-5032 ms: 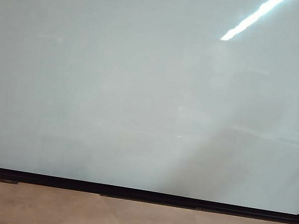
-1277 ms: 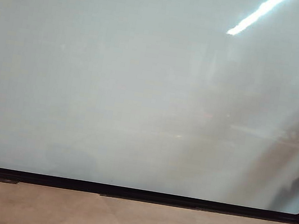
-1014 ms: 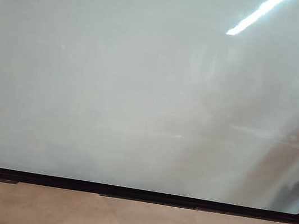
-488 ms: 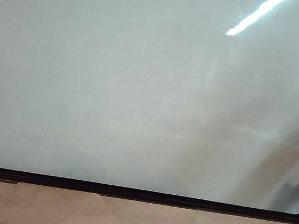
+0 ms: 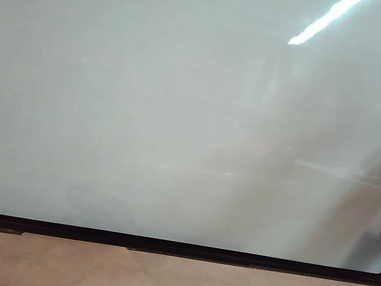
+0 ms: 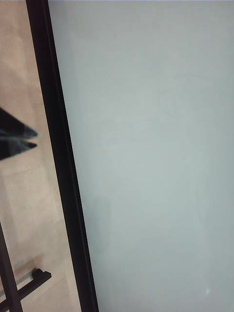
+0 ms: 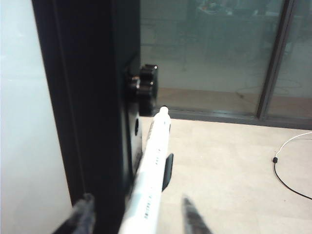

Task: Pick up the pen on the shelf to the right of the whiteboard and draw a straight line.

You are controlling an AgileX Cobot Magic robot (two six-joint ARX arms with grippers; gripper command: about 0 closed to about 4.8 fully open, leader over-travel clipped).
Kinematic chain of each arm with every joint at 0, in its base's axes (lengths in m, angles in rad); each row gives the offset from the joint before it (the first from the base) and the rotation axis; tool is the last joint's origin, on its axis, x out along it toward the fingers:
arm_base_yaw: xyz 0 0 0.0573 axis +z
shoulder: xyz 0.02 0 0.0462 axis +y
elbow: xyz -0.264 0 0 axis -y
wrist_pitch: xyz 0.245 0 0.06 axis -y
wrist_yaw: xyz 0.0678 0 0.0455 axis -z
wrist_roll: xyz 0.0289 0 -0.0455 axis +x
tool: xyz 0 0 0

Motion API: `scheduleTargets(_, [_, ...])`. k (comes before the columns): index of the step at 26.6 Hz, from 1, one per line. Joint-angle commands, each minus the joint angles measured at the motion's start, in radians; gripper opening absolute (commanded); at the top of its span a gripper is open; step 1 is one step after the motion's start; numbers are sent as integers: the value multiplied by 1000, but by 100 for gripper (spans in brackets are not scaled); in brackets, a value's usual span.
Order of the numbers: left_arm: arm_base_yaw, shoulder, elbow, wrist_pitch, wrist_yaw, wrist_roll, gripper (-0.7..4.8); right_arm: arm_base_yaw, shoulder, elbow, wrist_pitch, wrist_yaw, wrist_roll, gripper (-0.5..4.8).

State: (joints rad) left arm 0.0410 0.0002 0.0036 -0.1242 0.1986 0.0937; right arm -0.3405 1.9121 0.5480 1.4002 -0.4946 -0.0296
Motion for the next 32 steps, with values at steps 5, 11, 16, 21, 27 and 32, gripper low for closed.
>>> scheduleTargets(5, [-1, 0, 4, 6, 5, 4, -5, -1, -5, 11, 16, 3, -3, 209])
scheduleTargets(11, [-1, 0, 3, 5, 5, 4, -5, -1, 1, 11, 16, 3, -5, 206])
scheduleTargets(16, [-1, 0, 4, 5, 8, 4, -5, 0, 8, 11, 15, -2, -4, 165])
scheduleTargets(21, [-1, 0, 3, 5, 8, 3, -5, 0, 8, 11, 15, -2, -5, 165])
scheduleTargets(27, [-1, 0, 4, 5, 8, 3, -5, 0, 8, 11, 15, -2, -5, 133])
scheduleTargets(32, [-1, 0, 4, 5, 8, 3, -5, 1, 8, 11, 15, -6, -5, 102])
